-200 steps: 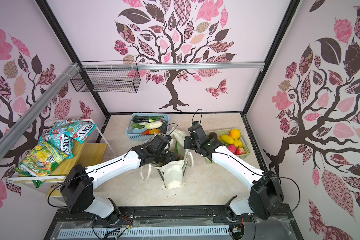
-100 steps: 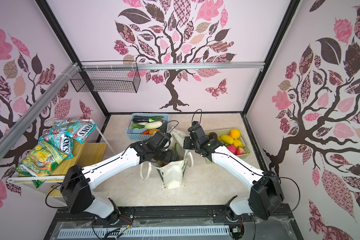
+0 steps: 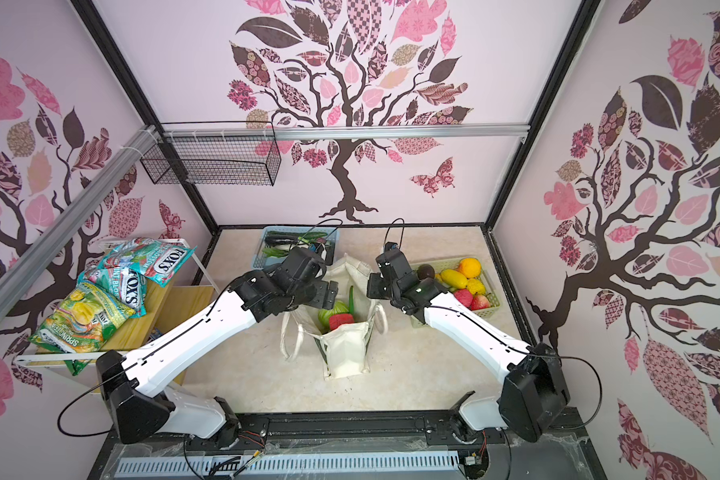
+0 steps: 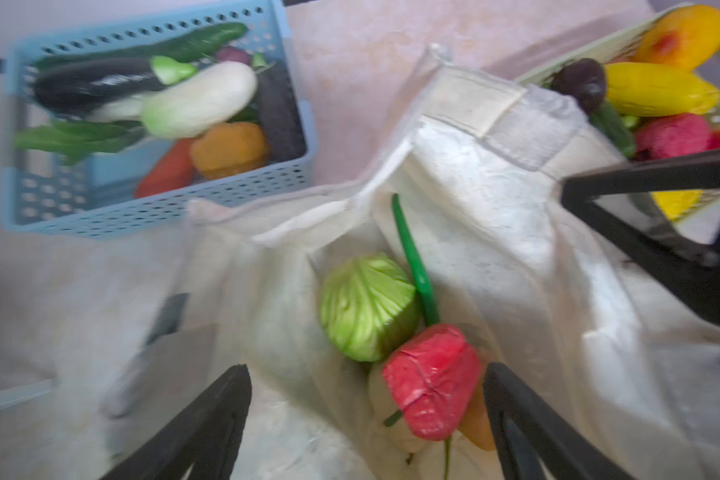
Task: Place the food into the grocery bag and tie it
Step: 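Raise the left gripper out of the bag toward the bag rim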
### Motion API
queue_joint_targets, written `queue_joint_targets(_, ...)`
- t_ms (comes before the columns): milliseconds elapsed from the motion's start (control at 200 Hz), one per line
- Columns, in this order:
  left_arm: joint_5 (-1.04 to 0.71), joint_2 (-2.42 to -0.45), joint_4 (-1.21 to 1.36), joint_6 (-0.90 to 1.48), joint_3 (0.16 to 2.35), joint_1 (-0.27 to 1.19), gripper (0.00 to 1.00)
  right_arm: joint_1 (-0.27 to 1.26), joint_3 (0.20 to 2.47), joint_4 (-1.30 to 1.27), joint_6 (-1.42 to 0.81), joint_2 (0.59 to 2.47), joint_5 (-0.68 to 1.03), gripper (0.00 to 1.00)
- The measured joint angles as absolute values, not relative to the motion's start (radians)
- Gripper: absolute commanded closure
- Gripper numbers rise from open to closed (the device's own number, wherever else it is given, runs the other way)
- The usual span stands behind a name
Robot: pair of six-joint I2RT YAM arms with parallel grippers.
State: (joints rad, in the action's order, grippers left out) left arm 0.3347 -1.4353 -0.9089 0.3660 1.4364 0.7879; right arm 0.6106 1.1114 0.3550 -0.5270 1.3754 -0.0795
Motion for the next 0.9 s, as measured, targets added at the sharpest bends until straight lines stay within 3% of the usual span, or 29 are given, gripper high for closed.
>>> queue_joint_targets(235,0.464,-1.397,-0.975,0.342,1.437,0.705,0.17,0.611,1.111,0.355,-0.527,1.375,-0.075,0.97)
queue_joint_targets(520,0.403,-1.346,-0.957,0.347,1.353,0.626,0.28,0.611,1.111,0.354,-0.527,1.375,-0.074,0.98)
queue_joint_targets(745,0.335,-1.364,-0.926,0.368,1.319,0.626,0.53,0.611,1.103,0.348,-0.528,1.375,-0.072,0.98)
queue_joint_targets(835,0.315,-1.378,-0.908,0.369,1.305,0.626,0.68,0.61,1.098,0.343,-0.528,1.375,-0.07,0.98)
queue_joint_targets(900,0.308,-1.388,-0.903,0.375,1.3,0.626,0.7,0.61,1.098,0.34,-0.528,1.375,-0.067,0.98)
